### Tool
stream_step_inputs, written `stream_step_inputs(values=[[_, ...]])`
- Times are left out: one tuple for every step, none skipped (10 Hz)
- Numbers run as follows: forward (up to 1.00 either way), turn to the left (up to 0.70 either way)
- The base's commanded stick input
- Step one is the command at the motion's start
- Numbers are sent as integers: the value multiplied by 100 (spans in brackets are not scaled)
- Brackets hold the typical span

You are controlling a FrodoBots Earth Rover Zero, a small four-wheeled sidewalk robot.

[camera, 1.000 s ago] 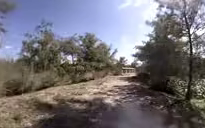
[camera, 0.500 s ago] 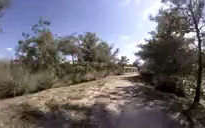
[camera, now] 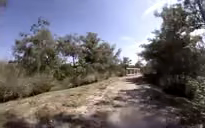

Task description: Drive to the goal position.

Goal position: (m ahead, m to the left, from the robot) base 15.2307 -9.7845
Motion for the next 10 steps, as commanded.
stream_step_inputs(values=[[70, -27], [70, -27], [70, -27], [70, -27], [70, -23], [70, -19], [70, -14], [70, -9], [70, -5], [70, 0]])
